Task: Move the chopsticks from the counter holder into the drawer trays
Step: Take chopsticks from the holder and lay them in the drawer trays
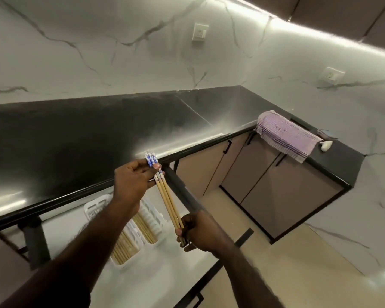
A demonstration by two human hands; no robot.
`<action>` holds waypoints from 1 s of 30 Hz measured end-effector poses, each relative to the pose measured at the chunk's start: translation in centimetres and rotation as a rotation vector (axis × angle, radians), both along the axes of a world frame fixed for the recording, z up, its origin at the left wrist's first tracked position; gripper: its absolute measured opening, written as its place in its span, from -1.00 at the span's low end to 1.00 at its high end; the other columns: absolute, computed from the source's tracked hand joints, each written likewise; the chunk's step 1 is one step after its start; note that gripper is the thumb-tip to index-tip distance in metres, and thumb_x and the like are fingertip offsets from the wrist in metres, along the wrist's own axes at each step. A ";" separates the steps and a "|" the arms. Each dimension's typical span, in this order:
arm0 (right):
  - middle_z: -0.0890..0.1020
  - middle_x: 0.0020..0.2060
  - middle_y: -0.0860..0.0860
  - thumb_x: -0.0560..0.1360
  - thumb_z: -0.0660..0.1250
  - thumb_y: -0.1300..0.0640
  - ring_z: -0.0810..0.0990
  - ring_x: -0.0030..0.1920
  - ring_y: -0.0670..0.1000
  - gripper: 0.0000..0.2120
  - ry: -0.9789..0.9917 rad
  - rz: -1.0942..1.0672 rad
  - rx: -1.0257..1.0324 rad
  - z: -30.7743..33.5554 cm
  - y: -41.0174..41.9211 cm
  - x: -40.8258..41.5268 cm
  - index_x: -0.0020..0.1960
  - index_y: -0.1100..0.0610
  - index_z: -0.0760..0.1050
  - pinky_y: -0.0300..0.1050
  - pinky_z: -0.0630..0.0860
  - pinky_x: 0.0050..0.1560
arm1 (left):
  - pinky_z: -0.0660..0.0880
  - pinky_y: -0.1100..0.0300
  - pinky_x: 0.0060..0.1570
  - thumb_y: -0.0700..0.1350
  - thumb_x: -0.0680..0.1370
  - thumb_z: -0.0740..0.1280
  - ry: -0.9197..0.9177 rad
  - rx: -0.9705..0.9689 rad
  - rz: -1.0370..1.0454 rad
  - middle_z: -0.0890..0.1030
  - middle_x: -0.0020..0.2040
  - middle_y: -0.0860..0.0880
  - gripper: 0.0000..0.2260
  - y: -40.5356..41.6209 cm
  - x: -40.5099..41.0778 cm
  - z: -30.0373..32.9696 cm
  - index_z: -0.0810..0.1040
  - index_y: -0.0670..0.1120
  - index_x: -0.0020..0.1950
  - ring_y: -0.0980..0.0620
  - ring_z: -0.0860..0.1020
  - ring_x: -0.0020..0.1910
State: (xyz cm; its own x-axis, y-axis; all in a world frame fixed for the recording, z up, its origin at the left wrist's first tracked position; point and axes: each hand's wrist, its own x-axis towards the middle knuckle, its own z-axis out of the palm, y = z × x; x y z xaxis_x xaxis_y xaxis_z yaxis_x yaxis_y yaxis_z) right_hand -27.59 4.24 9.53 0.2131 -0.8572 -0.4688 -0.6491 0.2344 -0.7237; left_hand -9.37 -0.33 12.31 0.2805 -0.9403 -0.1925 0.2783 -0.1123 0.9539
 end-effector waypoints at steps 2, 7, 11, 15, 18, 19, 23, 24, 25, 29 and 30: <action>0.64 -0.16 0.14 0.56 0.24 0.36 0.63 -0.18 0.03 -0.84 0.036 0.017 0.038 -1.6 -1.6 0.3 -0.05 0.21 0.59 -0.01 0.67 -0.05 | 0.63 0.18 -0.16 -0.24 0.52 0.38 -0.017 0.037 0.017 0.69 -0.05 -0.06 -0.85 -1.1 0.4 -1.7 0.58 -0.08 0.06 0.04 0.69 -0.10; 0.69 -0.11 0.23 0.52 0.27 0.33 0.67 -0.20 0.06 -0.83 0.100 0.051 0.122 -5.6 -4.5 1.2 0.01 0.28 0.63 0.07 0.68 -0.07 | 0.63 0.07 -0.08 -0.19 0.53 0.37 -0.116 0.176 0.017 0.68 -0.05 -0.06 -0.83 -3.3 1.1 -6.4 0.56 -0.12 0.12 -0.01 0.68 -0.08; 0.68 -0.24 0.15 0.49 0.27 0.32 0.68 -0.25 0.05 -0.83 0.146 0.088 0.176 -8.6 -6.7 1.3 -0.08 0.28 0.64 0.03 0.69 -0.13 | 0.64 0.04 -0.07 -0.17 0.53 0.39 -0.238 0.226 0.012 0.69 -0.09 -0.07 -0.87 -4.2 1.5 -10.2 0.59 -0.10 0.06 0.00 0.70 -0.15; 0.71 -0.22 0.14 0.47 0.30 0.27 0.72 -0.22 0.07 -0.85 0.192 0.113 0.242 -11.6 -8.2 1.2 -0.05 0.27 0.64 0.02 0.69 -0.15 | 0.64 0.15 -0.21 -0.25 0.52 0.38 -0.218 0.329 -0.027 0.68 -0.08 -0.14 -0.85 -4.8 1.4 -13.2 0.56 -0.20 0.08 -0.02 0.70 -0.16; 0.72 -0.16 0.16 0.42 0.35 0.21 0.73 -0.16 0.11 -0.83 0.224 0.153 0.285 -13.7 -9.3 1.3 -0.04 0.25 0.64 0.08 0.68 -0.12 | 0.65 0.03 -0.11 -0.32 0.50 0.38 -0.224 0.388 -0.059 0.68 -0.07 -0.19 -0.90 -5.6 1.0 -14.9 0.56 -0.16 -0.03 -0.10 0.69 -0.10; 0.72 -0.17 0.14 0.43 0.36 0.19 0.73 -0.17 0.10 -0.83 0.238 0.167 0.290 -14.4 -9.8 1.4 -0.04 0.24 0.64 0.07 0.68 -0.12 | 0.65 0.00 -0.08 -0.34 0.49 0.39 -0.235 0.405 -0.061 0.67 -0.06 -0.20 -0.88 -6.0 0.8 -15.4 0.55 -0.13 -0.07 -0.12 0.69 -0.09; 0.73 -0.22 0.08 0.47 0.39 0.18 0.73 -0.26 0.03 -0.86 0.301 0.177 0.305 -15.8 -11.7 2.2 -0.02 0.21 0.62 -0.02 0.69 -0.20 | 0.64 -0.04 -0.05 -0.35 0.46 0.41 -0.294 0.453 -0.059 0.68 -0.08 -0.20 -0.88 -7.3 0.7 -17.5 0.57 -0.18 -0.05 -0.11 0.69 -0.10; 0.73 -0.21 0.08 0.45 0.41 0.15 0.73 -0.25 0.03 -0.84 0.320 0.182 0.302 -16.1 -12.3 2.5 0.00 0.20 0.61 -0.02 0.69 -0.20 | 0.64 -0.02 -0.06 -0.35 0.46 0.41 -0.309 0.466 -0.051 0.68 -0.09 -0.19 -0.88 -7.6 0.7 -18.1 0.58 -0.19 -0.04 -0.10 0.68 -0.11; 0.72 -0.18 0.07 0.43 0.44 0.12 0.73 -0.23 0.04 -0.79 0.339 0.187 0.297 -16.5 -12.8 2.8 0.01 0.20 0.60 -0.01 0.69 -0.19 | 0.65 0.01 -0.09 -0.34 0.46 0.42 -0.333 0.483 -0.044 0.68 -0.09 -0.18 -0.87 -8.0 0.8 -18.6 0.59 -0.19 -0.03 -0.09 0.68 -0.12; 0.71 -0.16 0.12 0.42 0.47 0.12 0.73 -0.24 0.08 -0.72 0.362 0.166 0.345 -17.8 -14.9 4.3 0.05 0.22 0.54 0.07 0.69 -0.22 | 0.54 0.27 -0.29 -0.26 0.49 0.41 -0.471 0.520 -0.068 0.65 -0.12 -0.05 -0.89 -8.9 1.0 -20.4 0.59 -0.12 -0.01 0.09 0.63 -0.18; 0.70 -0.17 0.14 0.43 0.46 0.14 0.73 -0.26 0.09 -0.73 0.359 0.156 0.362 -18.0 -15.4 4.7 0.06 0.24 0.53 0.08 0.69 -0.25 | 0.51 0.29 -0.29 -0.24 0.50 0.40 -0.517 0.520 -0.092 0.64 -0.14 -0.02 -0.91 -9.1 1.0 -20.9 0.58 -0.12 -0.02 0.11 0.62 -0.18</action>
State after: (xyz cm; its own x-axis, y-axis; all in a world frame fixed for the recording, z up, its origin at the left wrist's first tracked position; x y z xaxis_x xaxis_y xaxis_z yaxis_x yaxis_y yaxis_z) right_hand -22.93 -11.12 -8.44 0.0965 -0.5977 -0.7959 -0.8882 0.3091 -0.3399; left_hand -8.34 -9.39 -8.56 0.3806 -0.7875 -0.4847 -0.2247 -0.5872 0.7776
